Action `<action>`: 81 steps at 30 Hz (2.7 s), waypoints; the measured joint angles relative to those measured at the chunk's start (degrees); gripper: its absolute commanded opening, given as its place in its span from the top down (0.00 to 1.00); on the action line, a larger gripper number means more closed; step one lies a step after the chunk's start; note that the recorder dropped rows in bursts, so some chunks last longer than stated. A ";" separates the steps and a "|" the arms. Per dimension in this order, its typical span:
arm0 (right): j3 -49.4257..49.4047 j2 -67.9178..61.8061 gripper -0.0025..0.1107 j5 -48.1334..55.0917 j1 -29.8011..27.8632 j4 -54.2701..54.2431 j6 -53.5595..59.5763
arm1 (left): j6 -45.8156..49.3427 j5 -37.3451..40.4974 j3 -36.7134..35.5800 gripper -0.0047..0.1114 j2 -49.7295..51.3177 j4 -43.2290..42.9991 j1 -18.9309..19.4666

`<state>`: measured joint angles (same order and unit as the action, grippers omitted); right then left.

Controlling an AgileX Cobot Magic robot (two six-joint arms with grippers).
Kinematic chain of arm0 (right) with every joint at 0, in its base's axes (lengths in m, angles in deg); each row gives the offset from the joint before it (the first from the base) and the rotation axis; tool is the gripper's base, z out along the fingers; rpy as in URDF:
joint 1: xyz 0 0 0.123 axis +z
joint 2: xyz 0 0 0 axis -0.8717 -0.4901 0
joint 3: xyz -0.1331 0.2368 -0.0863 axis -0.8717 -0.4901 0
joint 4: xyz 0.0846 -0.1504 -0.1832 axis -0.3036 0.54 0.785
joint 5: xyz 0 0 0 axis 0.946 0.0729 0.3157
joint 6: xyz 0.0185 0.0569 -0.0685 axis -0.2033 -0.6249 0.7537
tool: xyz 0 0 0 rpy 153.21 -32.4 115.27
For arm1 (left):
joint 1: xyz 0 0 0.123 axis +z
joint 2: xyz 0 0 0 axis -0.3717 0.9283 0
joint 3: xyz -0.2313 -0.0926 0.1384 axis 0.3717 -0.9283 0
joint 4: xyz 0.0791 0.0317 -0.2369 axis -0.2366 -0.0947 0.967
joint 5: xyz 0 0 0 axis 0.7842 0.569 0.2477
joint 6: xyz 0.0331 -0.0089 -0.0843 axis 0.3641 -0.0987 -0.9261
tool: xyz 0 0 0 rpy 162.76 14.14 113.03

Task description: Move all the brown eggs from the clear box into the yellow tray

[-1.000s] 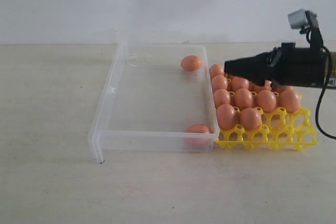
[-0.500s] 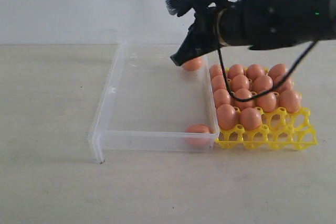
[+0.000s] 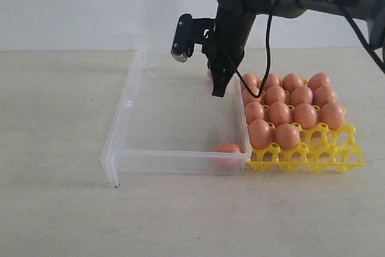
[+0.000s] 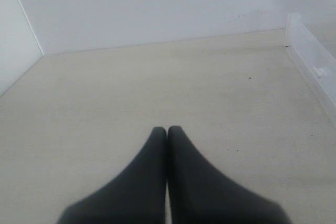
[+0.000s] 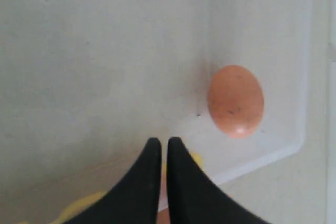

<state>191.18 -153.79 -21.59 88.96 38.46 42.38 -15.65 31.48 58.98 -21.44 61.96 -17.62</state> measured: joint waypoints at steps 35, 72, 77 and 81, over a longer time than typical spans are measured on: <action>0.45 -8.31 0.44 -22.72 -5.08 -1.48 4.30 | 0.00 0.00 0.00 1.00 0.00 0.00 0.00; 0.70 -10.38 0.45 -24.13 -5.12 -6.89 1.99 | 0.00 0.00 0.00 1.00 0.00 0.00 0.00; 0.94 -11.05 0.67 -23.45 -5.21 -7.00 -1.05 | 0.00 0.00 0.00 1.00 0.00 0.00 0.00; 0.94 -11.14 0.98 -22.86 -5.21 -7.09 -3.15 | 0.00 0.00 0.00 1.00 0.00 0.00 0.00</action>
<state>192.12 -164.93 -44.45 83.75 31.37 39.23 -15.65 31.48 58.98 -21.44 61.96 -17.62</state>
